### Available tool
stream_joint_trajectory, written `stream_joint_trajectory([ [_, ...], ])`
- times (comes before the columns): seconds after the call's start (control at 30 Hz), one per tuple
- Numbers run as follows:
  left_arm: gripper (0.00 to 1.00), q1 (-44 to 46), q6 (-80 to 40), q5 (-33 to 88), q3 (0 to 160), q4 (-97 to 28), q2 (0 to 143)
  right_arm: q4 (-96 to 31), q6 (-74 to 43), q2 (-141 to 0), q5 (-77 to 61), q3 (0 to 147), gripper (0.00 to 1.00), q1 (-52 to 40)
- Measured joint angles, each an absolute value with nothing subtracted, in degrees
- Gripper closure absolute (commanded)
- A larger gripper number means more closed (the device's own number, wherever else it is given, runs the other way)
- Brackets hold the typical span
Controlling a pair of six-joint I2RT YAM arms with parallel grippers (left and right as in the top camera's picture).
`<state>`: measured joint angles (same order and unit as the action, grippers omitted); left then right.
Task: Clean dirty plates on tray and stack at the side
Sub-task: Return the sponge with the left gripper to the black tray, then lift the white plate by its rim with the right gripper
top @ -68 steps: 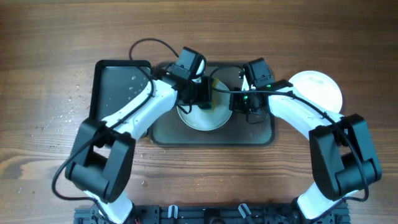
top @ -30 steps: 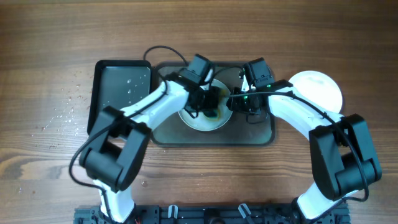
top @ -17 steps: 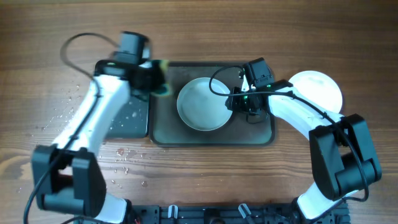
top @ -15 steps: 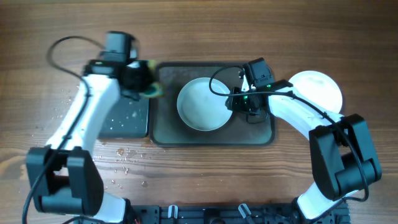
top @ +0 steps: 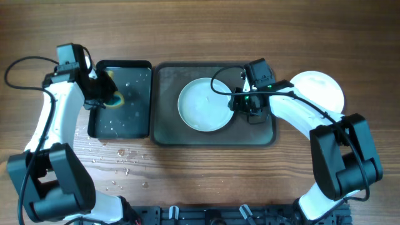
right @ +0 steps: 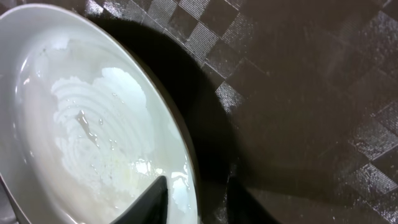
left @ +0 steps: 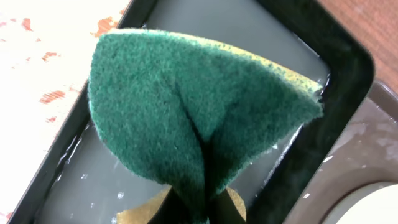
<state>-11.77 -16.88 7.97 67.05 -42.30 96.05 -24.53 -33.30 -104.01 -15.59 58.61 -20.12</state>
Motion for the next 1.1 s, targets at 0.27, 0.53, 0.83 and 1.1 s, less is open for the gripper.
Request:
stream_joint_trajectory([
  [0.27,0.95,-11.7,-15.3,7.9,65.0,-40.4,96.1,-24.6,-34.4,-104.0,-15.6,58.6,0.86,-20.1],
  [0.53,0.95,-11.7,-15.1,7.7,65.0,-40.4,96.1,-24.6,-34.7,-104.3,-15.6,58.6,0.96,-20.3],
  [0.83,0.96,-11.7,-15.0,6.2,65.0,-41.4,96.1,-22.4,-35.4,-104.6,-19.1,58.5,0.96,-20.8],
  [1.1,0.96,-11.7,-15.0,6.0,65.0,-42.0,96.1,-24.9,-36.0,-104.7,-23.2,60.3,0.96,-20.9],
])
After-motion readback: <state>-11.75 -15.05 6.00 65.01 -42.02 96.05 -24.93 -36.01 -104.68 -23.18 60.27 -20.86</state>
